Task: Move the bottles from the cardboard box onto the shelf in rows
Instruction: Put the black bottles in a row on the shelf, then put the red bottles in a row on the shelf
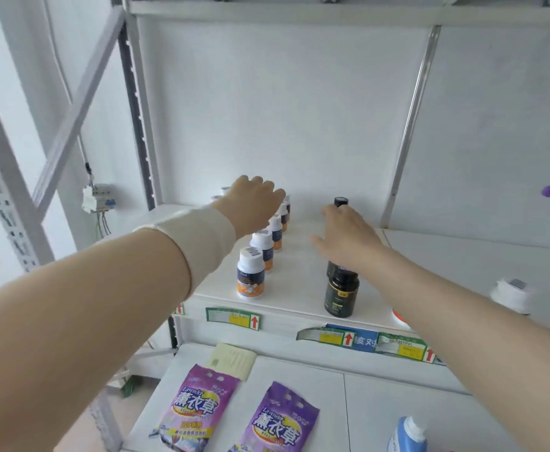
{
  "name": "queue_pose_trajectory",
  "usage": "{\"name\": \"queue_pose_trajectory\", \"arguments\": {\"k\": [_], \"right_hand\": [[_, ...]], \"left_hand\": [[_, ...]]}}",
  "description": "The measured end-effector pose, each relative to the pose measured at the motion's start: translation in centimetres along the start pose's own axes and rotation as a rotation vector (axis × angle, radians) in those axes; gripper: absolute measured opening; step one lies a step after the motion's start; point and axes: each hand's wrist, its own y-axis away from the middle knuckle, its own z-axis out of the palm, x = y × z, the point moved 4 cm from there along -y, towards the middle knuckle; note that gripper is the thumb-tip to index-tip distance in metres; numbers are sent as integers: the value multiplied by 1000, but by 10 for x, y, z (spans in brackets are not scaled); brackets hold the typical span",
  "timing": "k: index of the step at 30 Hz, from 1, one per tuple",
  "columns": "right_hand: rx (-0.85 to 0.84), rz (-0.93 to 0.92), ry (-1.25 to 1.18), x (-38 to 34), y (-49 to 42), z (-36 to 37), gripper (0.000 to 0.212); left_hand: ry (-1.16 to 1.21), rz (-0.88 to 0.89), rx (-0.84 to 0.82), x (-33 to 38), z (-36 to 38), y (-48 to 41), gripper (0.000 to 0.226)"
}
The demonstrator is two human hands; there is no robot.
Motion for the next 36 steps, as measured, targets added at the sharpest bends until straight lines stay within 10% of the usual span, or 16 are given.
{"name": "queue_pose_trajectory", "arguments": {"k": [12, 23, 36], "right_hand": [[-40, -491, 134, -245, 57, 75, 46], [-286, -987, 251, -560, 130, 276, 48], [-713, -1136, 442, -670, 135, 537, 45]], "left_hand": [[-134, -282, -292, -147, 46, 237, 39], [136, -734, -678, -302, 236, 547, 42], [598, -1021, -969, -290, 483, 694, 35]]}}
